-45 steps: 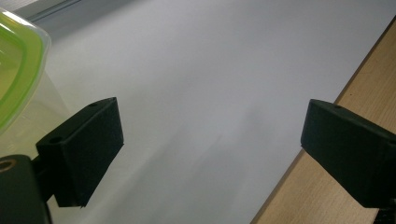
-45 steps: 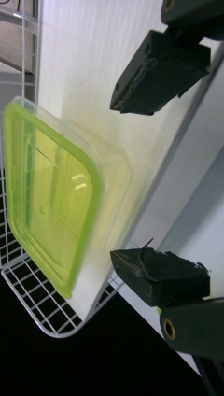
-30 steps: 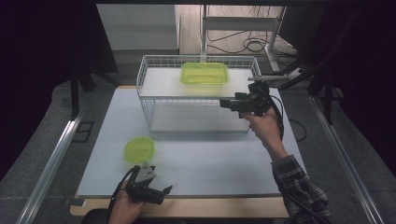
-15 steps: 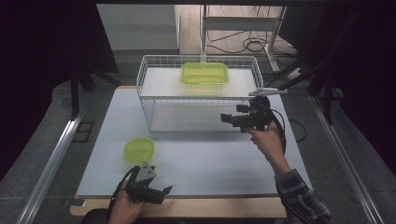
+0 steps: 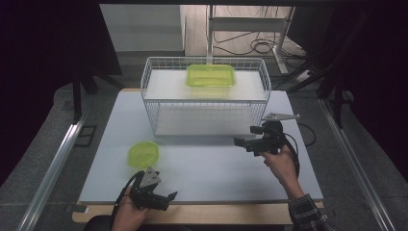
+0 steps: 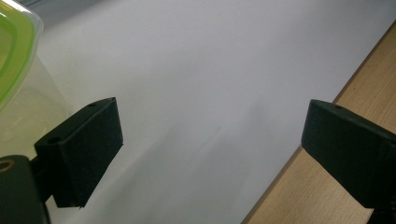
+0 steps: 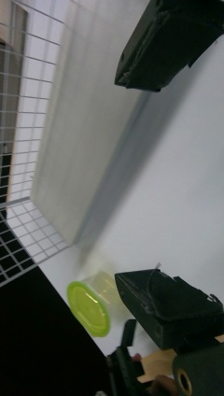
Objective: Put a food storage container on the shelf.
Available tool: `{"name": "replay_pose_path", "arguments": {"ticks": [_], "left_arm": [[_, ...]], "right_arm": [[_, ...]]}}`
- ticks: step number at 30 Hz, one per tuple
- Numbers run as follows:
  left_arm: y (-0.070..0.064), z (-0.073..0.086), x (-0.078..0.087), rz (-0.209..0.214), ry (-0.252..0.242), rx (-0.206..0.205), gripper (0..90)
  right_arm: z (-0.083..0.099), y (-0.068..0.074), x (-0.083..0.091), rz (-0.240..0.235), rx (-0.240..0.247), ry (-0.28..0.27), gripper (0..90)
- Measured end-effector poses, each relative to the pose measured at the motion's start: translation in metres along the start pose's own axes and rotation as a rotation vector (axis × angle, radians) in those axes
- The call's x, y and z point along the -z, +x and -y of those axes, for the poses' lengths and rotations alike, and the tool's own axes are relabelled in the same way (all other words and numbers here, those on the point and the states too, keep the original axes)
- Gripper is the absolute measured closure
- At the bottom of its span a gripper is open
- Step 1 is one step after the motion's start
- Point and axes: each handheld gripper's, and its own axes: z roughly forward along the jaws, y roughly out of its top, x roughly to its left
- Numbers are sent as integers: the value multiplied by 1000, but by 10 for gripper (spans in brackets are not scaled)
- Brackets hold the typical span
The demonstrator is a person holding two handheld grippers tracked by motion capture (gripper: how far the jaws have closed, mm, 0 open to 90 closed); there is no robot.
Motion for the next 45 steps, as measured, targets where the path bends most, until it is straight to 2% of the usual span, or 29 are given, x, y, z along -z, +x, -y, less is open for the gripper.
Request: {"name": "replay_pose_path", "arguments": {"ticks": [2, 11, 14, 23, 30, 38, 45], "left_arm": [[0, 0, 0, -1, 0, -1, 50], [0, 0, 0, -3, 3, -4, 50], [0, 0, 0, -3, 5, -7, 49], [-1, 0, -1, -5, 12, -13, 44], [-2, 1, -2, -7, 11, -9, 39], [-2, 1, -3, -21, 14, -28, 33], [-2, 1, -4, -20, 20, -24, 31]], "right_arm": [[7, 0, 1, -9, -9, 5, 61], [31, 0, 2, 13, 1, 21, 53], [38, -2, 4, 32, 19, 16, 53], [61, -1, 8, 85, 29, 35, 48], [76, 2, 12, 146, 75, 43, 47], [95, 6, 9, 173, 118, 96, 40], [109, 11, 5, 162, 119, 142, 34]]}}
